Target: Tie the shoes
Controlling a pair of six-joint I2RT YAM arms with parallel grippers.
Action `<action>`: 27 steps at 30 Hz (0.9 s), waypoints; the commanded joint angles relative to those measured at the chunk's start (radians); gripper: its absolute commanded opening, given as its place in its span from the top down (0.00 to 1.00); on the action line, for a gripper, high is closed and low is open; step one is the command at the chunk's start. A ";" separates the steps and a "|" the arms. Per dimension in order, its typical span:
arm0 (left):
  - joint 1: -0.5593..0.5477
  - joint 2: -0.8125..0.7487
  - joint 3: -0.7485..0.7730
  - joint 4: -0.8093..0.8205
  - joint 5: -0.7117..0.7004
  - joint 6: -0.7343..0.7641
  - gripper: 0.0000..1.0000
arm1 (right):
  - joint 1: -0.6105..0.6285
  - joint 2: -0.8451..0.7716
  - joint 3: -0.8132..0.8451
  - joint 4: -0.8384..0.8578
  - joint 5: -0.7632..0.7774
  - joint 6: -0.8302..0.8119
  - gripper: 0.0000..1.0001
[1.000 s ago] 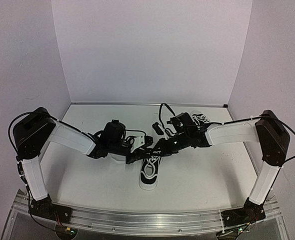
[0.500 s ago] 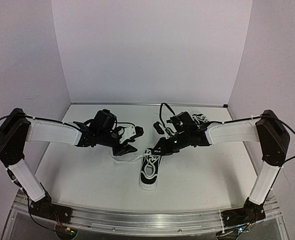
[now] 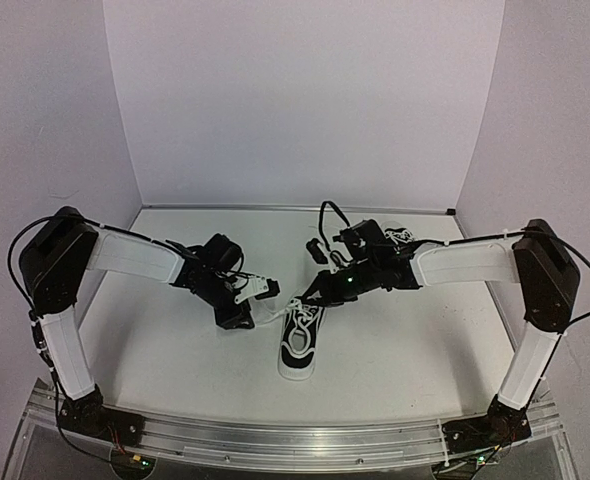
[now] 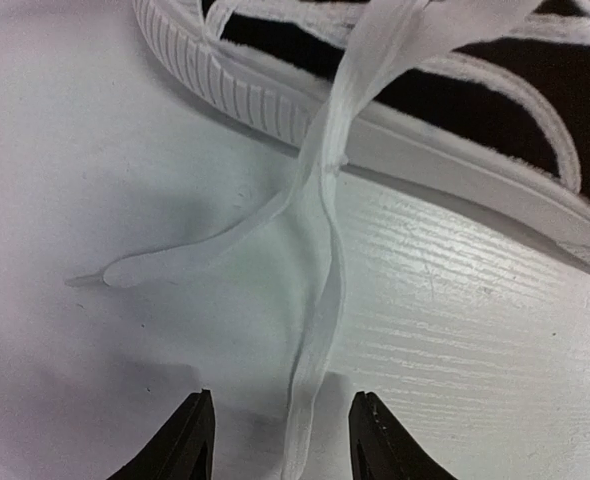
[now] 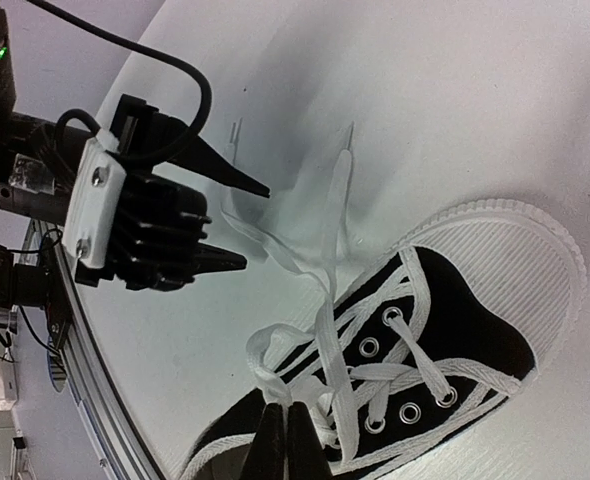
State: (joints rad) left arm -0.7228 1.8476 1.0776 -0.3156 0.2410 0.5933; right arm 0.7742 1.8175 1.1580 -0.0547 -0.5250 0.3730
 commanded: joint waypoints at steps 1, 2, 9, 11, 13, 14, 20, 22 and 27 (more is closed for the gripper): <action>0.023 0.055 0.085 -0.089 0.032 0.019 0.53 | 0.002 -0.003 0.028 0.003 0.021 0.012 1.00; 0.026 0.067 0.096 -0.105 0.031 0.019 0.54 | 0.002 -0.002 0.030 0.003 0.021 0.012 1.00; 0.028 0.055 0.109 -0.136 0.034 0.002 0.97 | 0.002 0.005 0.032 0.002 0.022 0.015 1.00; 0.028 -0.004 0.085 -0.086 0.038 -0.030 1.00 | 0.001 0.004 0.032 0.001 0.024 0.014 1.00; 0.028 -0.088 0.049 -0.013 0.025 -0.071 1.00 | -0.001 0.004 0.029 0.001 0.027 0.016 1.00; 0.028 -0.126 0.033 0.019 0.005 -0.098 1.00 | -0.002 0.003 0.027 0.001 0.028 0.017 1.00; 0.024 -0.253 0.000 0.089 -0.052 -0.270 1.00 | -0.010 0.003 0.019 0.003 0.040 0.021 1.00; 0.016 -0.285 -0.016 0.086 -0.043 -0.304 1.00 | -0.011 0.004 0.019 0.004 0.041 0.022 1.00; -0.052 -0.335 -0.032 0.001 -0.038 -0.299 1.00 | -0.017 0.001 0.020 0.004 0.048 0.023 1.00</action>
State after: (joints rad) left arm -0.7167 1.5591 1.0700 -0.2629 0.2041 0.3355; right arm 0.7674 1.8175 1.1580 -0.0551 -0.5007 0.3939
